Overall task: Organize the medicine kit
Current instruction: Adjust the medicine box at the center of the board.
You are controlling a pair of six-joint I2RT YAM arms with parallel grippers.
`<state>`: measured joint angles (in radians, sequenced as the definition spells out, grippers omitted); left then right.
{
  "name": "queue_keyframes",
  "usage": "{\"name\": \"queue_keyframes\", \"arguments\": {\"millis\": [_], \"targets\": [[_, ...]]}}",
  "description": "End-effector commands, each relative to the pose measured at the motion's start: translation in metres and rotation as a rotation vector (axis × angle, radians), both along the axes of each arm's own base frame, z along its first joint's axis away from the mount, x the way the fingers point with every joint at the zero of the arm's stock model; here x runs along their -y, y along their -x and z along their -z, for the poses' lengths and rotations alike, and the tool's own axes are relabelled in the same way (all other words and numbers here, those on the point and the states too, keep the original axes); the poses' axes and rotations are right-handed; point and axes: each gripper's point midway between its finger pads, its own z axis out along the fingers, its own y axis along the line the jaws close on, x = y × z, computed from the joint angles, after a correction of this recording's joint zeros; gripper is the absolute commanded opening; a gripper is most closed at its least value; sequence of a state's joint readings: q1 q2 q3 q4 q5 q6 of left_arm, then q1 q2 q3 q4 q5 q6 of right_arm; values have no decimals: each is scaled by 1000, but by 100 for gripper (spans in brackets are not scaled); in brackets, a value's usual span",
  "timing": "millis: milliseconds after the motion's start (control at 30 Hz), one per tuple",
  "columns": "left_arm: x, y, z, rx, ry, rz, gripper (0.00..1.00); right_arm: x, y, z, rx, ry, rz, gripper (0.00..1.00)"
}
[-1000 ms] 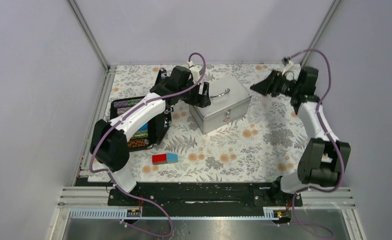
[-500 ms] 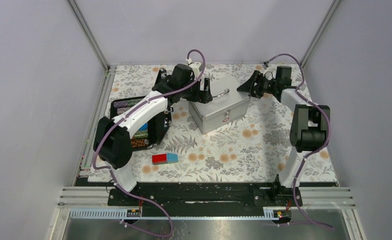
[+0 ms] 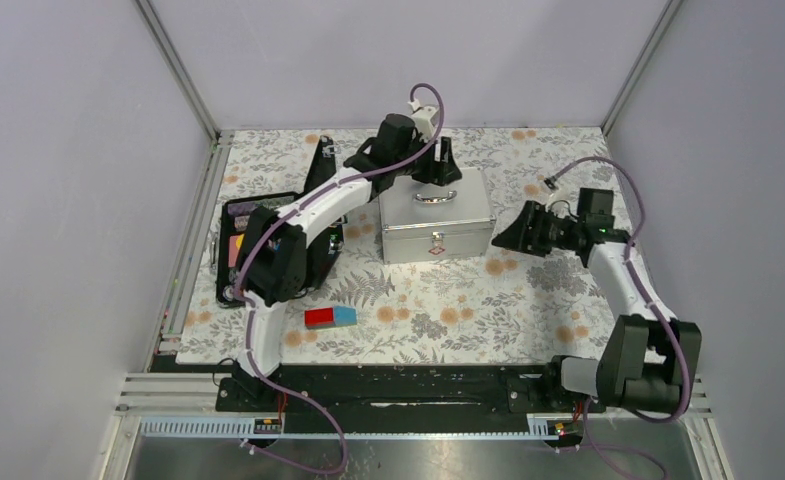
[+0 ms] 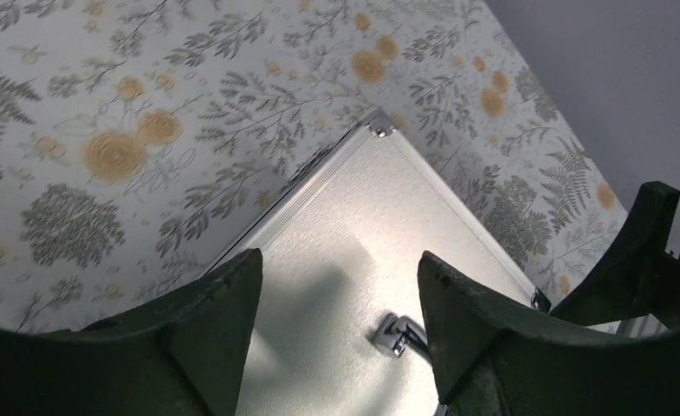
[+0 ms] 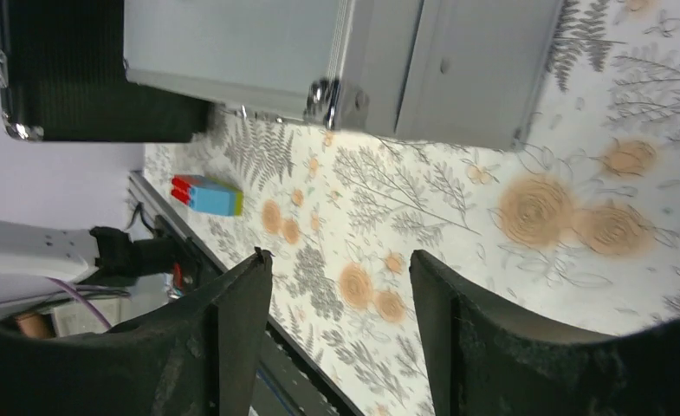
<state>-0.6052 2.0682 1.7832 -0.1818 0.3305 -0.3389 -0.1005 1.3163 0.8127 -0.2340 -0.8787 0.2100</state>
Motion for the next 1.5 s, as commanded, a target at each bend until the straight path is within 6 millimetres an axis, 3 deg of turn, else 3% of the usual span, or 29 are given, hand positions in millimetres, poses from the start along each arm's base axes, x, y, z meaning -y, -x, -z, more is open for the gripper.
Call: {"name": "queue_keyframes", "arguments": {"millis": [0, 67, 167, 267, 367, 567, 800, 1067, 1300, 1467], "targets": [[9, 14, 63, -179, -30, 49, 67, 16, 25, -29, 142, 122, -149, 68], [7, -4, 24, -112, 29, 52, 69, 16, 13, -60, 281, 178, -204, 69], [-5, -22, -43, 2, 117, 48, 71, 2, -11, -104, 461, 233, -307, 68], [-31, -24, -101, 88, 170, 6, 72, -28, -25, -115, 590, 302, -484, 68], [-61, -17, -128, 99, 190, -57, 73, -57, -31, -119, 682, 343, -674, 68], [-119, 2, -137, 52, 234, -194, 73, -96, -46, -113, 806, 448, -923, 68], [-153, 15, -143, 59, 244, -264, 73, -122, -51, -82, 855, 590, -1105, 67], [-160, 21, -143, 60, 259, -277, 72, -120, -91, -50, 817, 787, -1020, 54], [-156, 22, -133, 35, 260, -263, 72, -114, -100, -36, 798, 840, -1006, 46], [-155, 23, -126, 12, 265, -266, 71, -122, -110, -40, 802, 816, -951, 39]]}}
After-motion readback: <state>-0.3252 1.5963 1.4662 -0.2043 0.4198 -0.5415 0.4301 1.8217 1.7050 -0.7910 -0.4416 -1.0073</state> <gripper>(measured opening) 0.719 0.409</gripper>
